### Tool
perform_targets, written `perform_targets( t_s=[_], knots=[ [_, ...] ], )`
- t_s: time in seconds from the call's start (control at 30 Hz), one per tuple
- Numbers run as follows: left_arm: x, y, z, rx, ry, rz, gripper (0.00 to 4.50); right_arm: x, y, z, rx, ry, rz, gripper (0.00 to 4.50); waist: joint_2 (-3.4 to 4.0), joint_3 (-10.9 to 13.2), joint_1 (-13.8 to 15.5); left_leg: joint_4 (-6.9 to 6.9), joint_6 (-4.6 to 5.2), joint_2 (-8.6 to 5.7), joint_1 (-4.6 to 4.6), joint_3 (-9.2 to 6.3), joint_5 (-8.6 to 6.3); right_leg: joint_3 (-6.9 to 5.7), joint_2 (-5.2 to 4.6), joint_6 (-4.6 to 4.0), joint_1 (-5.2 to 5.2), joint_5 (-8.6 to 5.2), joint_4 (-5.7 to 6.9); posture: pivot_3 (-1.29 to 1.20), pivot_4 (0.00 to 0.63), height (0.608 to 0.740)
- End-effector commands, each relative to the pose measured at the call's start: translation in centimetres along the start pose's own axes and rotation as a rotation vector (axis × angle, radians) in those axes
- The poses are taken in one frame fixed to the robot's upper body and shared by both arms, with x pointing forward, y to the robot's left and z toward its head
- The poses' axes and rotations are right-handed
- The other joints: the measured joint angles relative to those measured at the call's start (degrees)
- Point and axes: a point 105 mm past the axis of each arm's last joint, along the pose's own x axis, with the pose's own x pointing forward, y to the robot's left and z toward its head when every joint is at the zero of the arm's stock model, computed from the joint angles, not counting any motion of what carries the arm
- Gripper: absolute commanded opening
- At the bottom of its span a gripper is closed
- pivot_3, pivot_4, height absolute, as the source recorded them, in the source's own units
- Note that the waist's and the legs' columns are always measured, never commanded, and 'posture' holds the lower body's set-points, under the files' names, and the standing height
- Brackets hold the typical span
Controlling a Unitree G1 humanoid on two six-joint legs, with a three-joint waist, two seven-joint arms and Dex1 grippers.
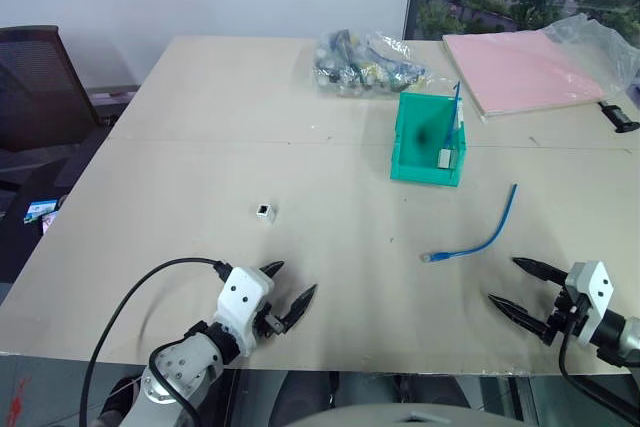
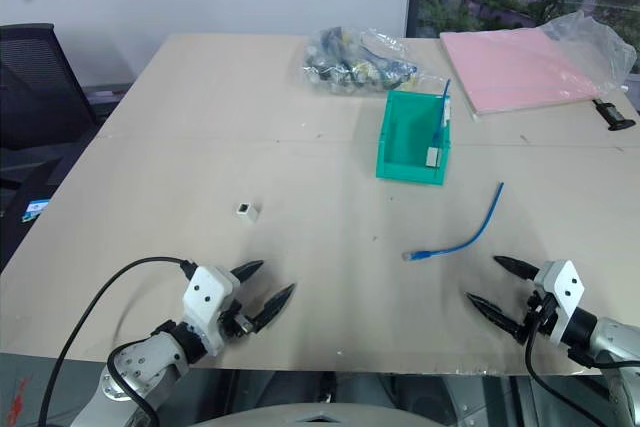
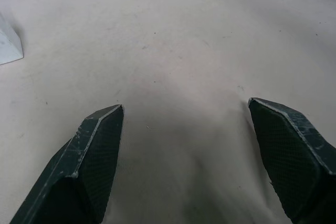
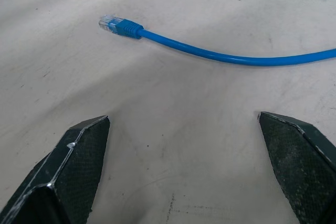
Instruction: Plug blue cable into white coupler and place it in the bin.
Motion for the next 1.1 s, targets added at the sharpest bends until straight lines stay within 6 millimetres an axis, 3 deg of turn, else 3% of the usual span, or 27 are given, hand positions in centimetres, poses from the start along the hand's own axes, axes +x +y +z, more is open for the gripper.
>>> perform_targets(
  t_s=[0.03,0.83,0.93,1.1],
  knots=[
    [-0.1,-0.2,-0.8,-0.016,0.031,-0.003,3.89,-0.9,-0.6,0.0,-0.025,0.004,-0.026,4.47,-0.01,0.00,0.00,0.00,0.00,0.00,0.00,0.00,0.00,0.00,0.00,0.00,0.00,0.00,0.00,0.00,0.150,0.739],
    [0.0,-0.1,-0.8,-0.004,0.021,-0.023,3.89,-0.8,-0.9,-0.5,-0.053,0.004,-0.011,4.47,-0.04,-0.04,0.11,0.03,0.00,-0.01,0.02,0.01,0.00,0.01,-0.01,0.00,0.04,0.00,0.00,0.00,0.150,0.739],
    [0.5,0.2,1.1,0.019,-0.026,-0.064,3.89,0.3,-1.1,1.3,-0.092,-0.029,0.025,4.47,0.00,-0.03,0.11,0.04,0.00,-0.01,0.02,0.01,0.00,0.01,-0.01,0.00,0.04,0.01,0.01,0.00,0.150,0.739],
    [1.3,-0.6,4.7,0.118,-0.087,-0.282,3.89,3.3,-0.4,3.7,-0.186,0.005,0.165,4.47,0.02,0.01,0.03,0.06,0.00,-0.01,0.03,-0.01,0.02,-0.02,0.01,0.00,0.01,0.02,0.09,0.00,0.150,0.739]
  ],
)
